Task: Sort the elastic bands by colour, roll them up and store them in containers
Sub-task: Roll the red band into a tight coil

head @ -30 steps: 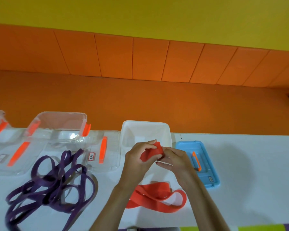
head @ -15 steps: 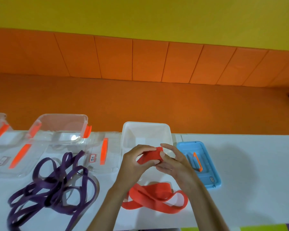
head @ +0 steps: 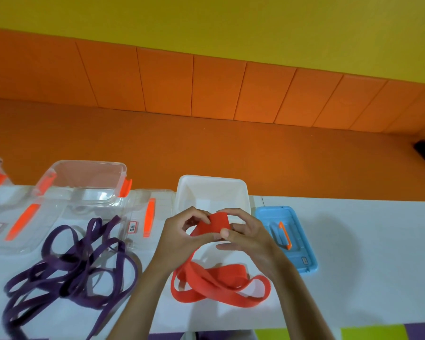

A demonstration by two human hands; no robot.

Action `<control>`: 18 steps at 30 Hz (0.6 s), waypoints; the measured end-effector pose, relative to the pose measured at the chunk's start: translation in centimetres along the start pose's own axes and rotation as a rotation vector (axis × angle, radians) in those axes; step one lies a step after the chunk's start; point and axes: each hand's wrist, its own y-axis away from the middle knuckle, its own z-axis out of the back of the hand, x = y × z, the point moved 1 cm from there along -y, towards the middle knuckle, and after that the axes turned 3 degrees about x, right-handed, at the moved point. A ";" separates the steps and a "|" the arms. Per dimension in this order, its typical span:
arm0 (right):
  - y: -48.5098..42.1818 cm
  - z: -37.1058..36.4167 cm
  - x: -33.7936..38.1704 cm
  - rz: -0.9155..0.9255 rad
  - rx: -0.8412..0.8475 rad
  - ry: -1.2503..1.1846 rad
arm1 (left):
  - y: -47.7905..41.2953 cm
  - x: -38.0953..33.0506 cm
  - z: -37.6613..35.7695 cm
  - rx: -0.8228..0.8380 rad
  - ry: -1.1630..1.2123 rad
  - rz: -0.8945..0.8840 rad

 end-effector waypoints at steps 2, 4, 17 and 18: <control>0.1 0.0 0.1 0.022 -0.026 0.034 | 0.3 -0.1 -0.1 0.001 -0.006 -0.011; 0.2 0.1 0.2 0.054 -0.078 0.038 | 0.5 -0.3 -0.2 0.006 -0.006 -0.007; 0.6 0.2 0.0 0.043 0.014 0.100 | 0.9 -1.2 1.0 0.086 0.047 -0.016; 0.5 0.4 0.3 0.055 -0.012 0.213 | 1.1 -1.2 1.3 0.084 0.003 -0.020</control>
